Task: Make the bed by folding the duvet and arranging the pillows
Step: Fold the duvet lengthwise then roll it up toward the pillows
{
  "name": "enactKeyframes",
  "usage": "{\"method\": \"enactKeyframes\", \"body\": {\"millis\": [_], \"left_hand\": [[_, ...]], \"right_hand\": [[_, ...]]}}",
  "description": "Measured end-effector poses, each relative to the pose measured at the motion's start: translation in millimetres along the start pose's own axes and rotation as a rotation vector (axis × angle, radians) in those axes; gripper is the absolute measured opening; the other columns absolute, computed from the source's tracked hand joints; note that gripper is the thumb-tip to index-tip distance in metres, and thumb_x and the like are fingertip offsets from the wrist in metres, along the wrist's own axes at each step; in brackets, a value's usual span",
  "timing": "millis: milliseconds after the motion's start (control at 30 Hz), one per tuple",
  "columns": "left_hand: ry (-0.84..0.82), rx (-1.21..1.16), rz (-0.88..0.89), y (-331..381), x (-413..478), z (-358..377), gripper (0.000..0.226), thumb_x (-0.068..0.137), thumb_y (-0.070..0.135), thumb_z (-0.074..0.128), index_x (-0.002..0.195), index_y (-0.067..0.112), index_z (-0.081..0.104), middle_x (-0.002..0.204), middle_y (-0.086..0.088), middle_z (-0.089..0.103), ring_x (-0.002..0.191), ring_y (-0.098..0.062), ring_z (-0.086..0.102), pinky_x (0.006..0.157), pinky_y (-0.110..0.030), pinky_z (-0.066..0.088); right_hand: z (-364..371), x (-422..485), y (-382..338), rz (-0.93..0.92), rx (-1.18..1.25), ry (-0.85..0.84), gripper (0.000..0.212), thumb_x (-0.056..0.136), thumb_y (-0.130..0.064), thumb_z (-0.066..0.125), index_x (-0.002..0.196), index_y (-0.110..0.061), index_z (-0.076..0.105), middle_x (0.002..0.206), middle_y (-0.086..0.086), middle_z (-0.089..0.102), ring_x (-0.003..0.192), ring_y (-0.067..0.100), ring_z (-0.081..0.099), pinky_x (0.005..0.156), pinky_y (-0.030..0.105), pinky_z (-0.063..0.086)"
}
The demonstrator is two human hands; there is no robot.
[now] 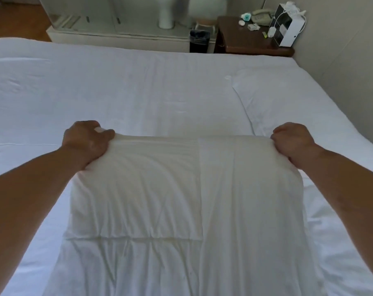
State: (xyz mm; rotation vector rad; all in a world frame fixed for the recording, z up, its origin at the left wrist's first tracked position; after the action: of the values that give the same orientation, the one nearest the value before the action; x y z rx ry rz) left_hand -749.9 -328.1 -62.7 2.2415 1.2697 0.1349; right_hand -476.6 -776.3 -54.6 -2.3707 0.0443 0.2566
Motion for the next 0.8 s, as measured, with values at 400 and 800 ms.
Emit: {"method": "enactKeyframes", "body": {"millis": [400,800], "left_hand": [[-0.075,0.026,-0.152,-81,11,143,0.064,0.094,0.063,0.049,0.139,0.019,0.053,0.145,-0.013,0.053,0.134,-0.038,0.045,0.107,-0.045,0.039],[-0.035,0.052,-0.042,-66,-121,70,0.064,0.091,0.068,0.045,0.103,0.006,0.059,0.108,-0.024,0.066,0.107,-0.044,0.059,0.082,-0.042,0.041]], "right_hand": [[118,11,101,0.126,-0.058,-0.14,0.032,0.097,-0.022,0.055,0.093,0.006,0.069,0.107,0.026,0.068,0.104,0.039,0.064,0.08,0.036,0.046],[56,-147,76,-0.034,-0.237,-0.085,0.058,0.099,-0.061,0.032,0.105,-0.013,0.064,0.109,0.013,0.07,0.11,0.04,0.061,0.093,0.046,0.047]]}}
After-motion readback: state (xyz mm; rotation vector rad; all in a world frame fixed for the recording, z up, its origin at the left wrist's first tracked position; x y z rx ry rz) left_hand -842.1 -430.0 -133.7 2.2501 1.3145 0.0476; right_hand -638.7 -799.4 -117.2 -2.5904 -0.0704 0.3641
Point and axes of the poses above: each hand's wrist, its own x-axis towards the middle knuckle, its own z-axis out of the palm, y = z × x, the point moved 7 cm from there along x, towards the middle knuckle
